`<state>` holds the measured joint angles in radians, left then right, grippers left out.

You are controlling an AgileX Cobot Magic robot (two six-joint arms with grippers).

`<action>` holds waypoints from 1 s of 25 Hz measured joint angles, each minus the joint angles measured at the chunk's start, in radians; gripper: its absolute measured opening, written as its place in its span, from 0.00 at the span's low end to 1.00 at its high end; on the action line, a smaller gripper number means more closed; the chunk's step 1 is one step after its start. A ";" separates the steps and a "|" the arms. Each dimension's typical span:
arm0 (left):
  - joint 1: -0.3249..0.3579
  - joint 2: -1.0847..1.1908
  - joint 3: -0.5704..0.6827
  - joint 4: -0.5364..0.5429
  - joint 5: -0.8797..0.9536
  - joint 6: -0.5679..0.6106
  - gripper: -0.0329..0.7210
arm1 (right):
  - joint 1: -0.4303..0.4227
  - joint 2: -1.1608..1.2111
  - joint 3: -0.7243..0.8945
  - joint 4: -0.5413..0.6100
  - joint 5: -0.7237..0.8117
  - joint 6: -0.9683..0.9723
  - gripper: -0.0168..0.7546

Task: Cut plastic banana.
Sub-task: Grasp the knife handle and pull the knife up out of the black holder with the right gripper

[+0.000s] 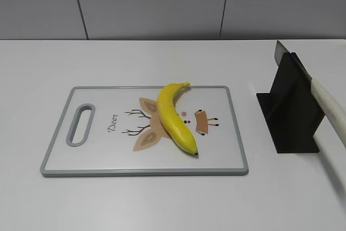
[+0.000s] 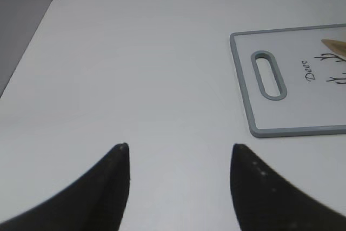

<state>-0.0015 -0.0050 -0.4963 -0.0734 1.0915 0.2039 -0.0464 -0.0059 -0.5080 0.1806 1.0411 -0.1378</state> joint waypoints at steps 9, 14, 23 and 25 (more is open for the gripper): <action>0.000 0.000 0.000 0.000 0.000 0.000 0.81 | 0.000 0.000 0.000 0.000 0.000 0.000 0.78; 0.000 0.000 0.000 0.001 0.000 0.000 0.79 | 0.000 0.000 0.000 0.000 0.000 0.000 0.78; 0.000 0.002 -0.007 0.001 -0.004 0.000 0.78 | 0.000 0.000 -0.005 0.001 0.000 0.000 0.78; 0.000 0.032 -0.027 0.001 -0.004 0.000 0.78 | 0.000 0.011 -0.022 0.001 -0.001 0.000 0.78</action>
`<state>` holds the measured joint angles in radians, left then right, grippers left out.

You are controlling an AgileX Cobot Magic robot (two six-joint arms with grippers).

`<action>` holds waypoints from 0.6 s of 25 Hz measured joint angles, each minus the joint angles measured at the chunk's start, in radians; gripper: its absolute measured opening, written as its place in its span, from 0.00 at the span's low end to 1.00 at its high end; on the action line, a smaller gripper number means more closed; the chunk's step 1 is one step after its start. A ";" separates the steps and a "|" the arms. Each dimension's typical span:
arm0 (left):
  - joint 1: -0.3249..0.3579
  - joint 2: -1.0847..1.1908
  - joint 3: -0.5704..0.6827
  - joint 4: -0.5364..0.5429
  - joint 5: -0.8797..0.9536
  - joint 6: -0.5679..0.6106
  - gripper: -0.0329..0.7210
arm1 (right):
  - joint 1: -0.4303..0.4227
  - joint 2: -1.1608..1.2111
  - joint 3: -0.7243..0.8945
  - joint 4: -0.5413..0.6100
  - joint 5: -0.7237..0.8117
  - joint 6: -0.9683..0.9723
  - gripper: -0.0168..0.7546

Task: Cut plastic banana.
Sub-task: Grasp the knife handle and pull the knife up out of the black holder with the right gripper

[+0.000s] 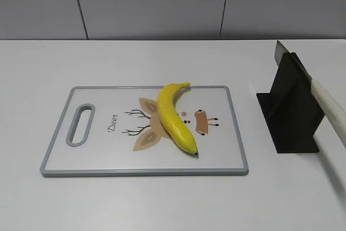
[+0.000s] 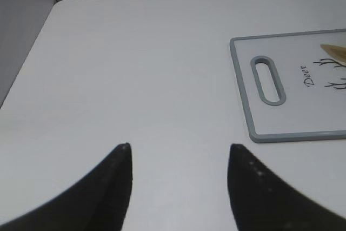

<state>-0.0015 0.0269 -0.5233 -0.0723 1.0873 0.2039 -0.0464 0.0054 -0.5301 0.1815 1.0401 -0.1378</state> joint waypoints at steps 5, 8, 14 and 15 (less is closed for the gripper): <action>0.000 0.154 -0.081 0.000 -0.005 0.000 0.78 | 0.000 0.140 -0.088 -0.003 -0.001 0.002 0.78; 0.000 0.267 -0.136 -0.001 -0.007 0.000 0.78 | 0.000 0.263 -0.162 -0.003 0.025 0.008 0.78; 0.000 0.495 -0.268 -0.001 -0.006 0.000 0.78 | 0.004 0.485 -0.298 -0.002 0.098 0.029 0.78; -0.001 0.531 -0.295 -0.001 -0.006 0.000 0.78 | 0.010 0.510 -0.315 0.002 0.105 0.031 0.78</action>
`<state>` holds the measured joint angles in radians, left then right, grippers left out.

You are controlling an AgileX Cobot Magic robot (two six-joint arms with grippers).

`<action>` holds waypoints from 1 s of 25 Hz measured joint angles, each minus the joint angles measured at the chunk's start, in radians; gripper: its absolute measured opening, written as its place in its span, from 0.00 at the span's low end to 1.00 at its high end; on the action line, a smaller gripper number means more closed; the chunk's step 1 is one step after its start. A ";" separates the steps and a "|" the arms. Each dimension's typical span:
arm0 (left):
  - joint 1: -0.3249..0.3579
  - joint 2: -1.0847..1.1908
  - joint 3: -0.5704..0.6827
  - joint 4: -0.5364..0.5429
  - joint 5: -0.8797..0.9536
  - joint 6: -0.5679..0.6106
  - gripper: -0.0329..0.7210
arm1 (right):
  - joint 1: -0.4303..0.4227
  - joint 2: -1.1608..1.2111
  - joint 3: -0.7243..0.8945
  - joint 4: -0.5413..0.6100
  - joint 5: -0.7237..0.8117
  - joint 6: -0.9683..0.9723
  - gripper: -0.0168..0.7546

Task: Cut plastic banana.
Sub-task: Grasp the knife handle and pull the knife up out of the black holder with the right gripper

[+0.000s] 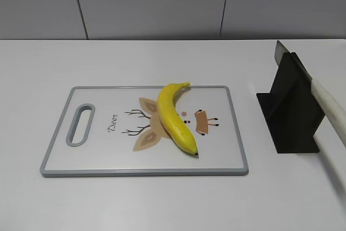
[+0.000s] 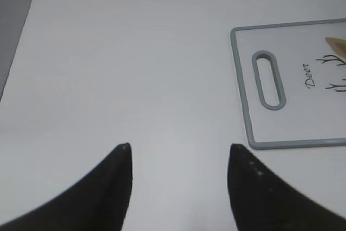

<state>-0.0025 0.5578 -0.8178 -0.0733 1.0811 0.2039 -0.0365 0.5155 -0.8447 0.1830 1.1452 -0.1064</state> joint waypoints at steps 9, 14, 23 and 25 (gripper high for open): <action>-0.193 0.226 -0.111 0.006 -0.002 0.000 0.78 | 0.142 0.212 -0.074 0.004 0.027 0.014 0.78; -0.261 0.316 -0.117 0.019 -0.004 0.000 0.78 | 0.221 0.331 -0.077 -0.023 0.037 0.034 0.78; -0.264 0.455 -0.117 0.022 -0.021 0.000 0.78 | 0.228 0.604 -0.184 -0.036 0.040 0.045 0.78; -0.264 0.475 -0.117 0.022 -0.035 0.000 0.78 | 0.228 0.663 -0.213 -0.046 0.040 0.046 0.78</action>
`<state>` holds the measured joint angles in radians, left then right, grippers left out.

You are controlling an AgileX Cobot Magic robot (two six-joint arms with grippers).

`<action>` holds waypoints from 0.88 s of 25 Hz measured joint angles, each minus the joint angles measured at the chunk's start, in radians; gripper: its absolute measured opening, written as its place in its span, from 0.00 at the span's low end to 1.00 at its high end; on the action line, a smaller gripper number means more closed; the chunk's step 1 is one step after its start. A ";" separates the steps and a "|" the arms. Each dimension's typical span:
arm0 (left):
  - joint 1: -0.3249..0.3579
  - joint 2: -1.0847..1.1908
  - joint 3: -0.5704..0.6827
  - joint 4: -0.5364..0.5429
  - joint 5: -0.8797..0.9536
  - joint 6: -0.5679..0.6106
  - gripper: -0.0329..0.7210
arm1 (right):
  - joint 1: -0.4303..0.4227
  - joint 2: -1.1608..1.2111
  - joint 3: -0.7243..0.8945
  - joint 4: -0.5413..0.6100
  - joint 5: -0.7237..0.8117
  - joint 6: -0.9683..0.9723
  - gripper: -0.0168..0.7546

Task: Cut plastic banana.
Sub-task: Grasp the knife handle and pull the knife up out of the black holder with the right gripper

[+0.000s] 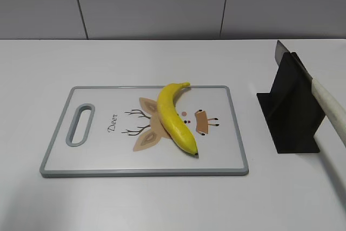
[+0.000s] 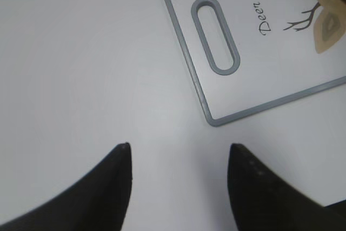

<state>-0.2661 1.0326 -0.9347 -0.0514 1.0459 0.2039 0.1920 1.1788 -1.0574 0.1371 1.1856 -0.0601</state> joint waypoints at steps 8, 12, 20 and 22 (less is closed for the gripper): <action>0.000 0.029 0.000 0.000 -0.027 0.000 0.78 | 0.000 0.208 -0.036 -0.010 -0.040 0.002 0.78; 0.000 0.030 0.000 0.000 -0.032 0.000 0.78 | 0.000 0.296 -0.036 -0.021 -0.080 0.010 0.76; 0.000 0.031 0.000 0.000 -0.033 0.000 0.78 | 0.002 0.407 -0.036 -0.109 -0.104 0.060 0.70; 0.000 0.031 0.000 0.000 -0.040 0.000 0.78 | 0.002 0.424 -0.036 -0.112 -0.109 0.060 0.70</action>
<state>-0.2661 1.0636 -0.9347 -0.0514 1.0056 0.2039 0.1938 1.6026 -1.0937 0.0255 1.0764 0.0000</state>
